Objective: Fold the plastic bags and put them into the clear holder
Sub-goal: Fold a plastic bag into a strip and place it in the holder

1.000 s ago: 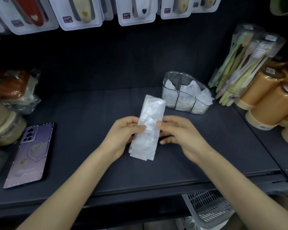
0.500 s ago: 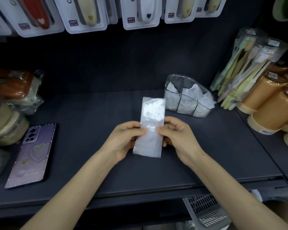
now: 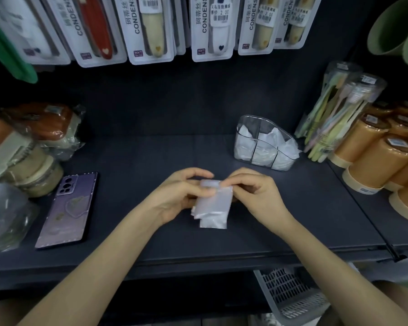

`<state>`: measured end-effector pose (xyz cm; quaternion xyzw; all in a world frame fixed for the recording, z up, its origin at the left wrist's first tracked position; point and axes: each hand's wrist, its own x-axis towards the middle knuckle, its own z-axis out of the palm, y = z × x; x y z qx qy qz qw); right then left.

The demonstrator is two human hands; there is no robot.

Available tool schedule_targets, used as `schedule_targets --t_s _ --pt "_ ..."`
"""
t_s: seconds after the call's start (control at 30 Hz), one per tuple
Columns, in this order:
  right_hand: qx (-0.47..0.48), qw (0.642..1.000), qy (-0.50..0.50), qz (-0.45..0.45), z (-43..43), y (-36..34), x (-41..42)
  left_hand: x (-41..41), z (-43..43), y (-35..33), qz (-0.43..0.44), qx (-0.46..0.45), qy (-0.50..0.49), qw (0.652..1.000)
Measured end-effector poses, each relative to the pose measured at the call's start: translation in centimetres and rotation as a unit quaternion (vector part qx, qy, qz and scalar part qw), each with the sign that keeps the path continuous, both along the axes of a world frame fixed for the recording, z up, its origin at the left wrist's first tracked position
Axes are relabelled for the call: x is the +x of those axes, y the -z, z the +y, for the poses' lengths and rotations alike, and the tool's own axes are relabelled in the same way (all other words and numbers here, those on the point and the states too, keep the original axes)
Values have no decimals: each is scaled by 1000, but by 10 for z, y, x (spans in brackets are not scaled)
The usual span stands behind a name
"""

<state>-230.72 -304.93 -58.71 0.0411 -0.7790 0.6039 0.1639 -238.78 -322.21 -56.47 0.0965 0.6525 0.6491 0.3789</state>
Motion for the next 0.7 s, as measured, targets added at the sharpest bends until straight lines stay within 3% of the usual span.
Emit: schedule_targets --t_s 0.13,0.23,0.37,0.43,0.57,0.7 --pt "-201 969 -63 -132 12 -15 7 3 -1 -1 109 -17 -14 994" --pt "-138 971 -9 -193 10 -21 9 5 6 -1 168 -7 -13 986" --pt "-65 983 108 -136 9 -19 9 10 15 7 208 -47 18 977" --pt "-66 981 145 -109 18 -22 10 13 21 11 255 -91 21 962" --pt "-136 975 96 -147 31 -21 15 8 38 11 329 -98 -22 939" --pt "-100 973 154 -139 40 -17 10 1 54 10 359 -85 9 929"
